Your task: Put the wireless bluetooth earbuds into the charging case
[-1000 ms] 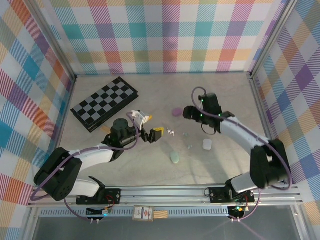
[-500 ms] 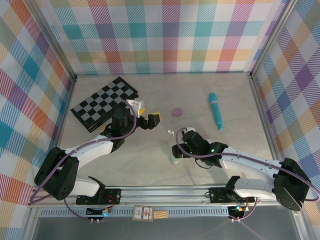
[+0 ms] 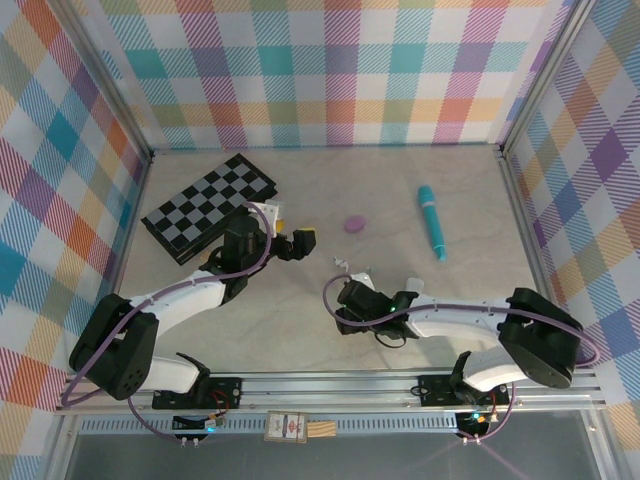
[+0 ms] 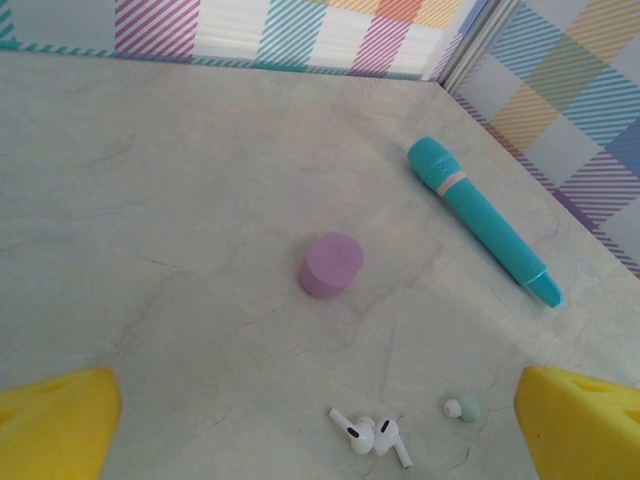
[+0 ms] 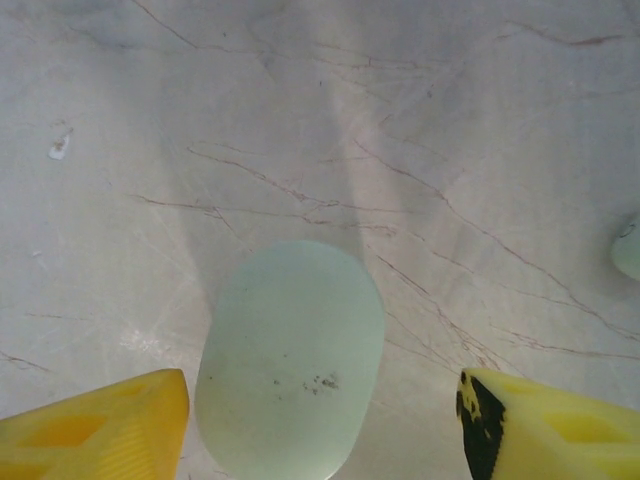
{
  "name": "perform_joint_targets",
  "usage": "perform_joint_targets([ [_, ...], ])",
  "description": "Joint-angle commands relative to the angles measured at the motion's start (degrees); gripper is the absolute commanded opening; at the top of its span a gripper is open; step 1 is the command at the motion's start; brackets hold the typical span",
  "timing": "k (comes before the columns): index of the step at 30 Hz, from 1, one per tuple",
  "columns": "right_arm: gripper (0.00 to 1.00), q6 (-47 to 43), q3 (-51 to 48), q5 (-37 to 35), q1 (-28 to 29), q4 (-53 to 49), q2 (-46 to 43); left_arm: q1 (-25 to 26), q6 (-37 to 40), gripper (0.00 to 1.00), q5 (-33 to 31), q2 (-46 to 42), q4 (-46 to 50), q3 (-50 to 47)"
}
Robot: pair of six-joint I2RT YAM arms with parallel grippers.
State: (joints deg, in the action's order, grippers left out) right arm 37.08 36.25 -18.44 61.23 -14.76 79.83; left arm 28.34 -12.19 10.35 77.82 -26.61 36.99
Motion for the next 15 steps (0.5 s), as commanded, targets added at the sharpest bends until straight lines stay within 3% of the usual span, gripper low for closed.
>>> perform_joint_targets([
  [1,0.69,0.2,1.4,0.1,0.6,-0.8,1.8,-0.3,1.0,1.00,-0.5,-1.0,1.0,-0.2],
  [7,0.62,0.2,2.2,0.7,1.0,-1.8,3.1,-0.4,1.0,1.00,-0.1,-0.5,0.8,-0.2],
  [15,0.36,0.0,3.2,0.3,1.2,-4.1,2.3,-0.4,1.2,1.00,0.0,-0.5,0.9,-0.3],
])
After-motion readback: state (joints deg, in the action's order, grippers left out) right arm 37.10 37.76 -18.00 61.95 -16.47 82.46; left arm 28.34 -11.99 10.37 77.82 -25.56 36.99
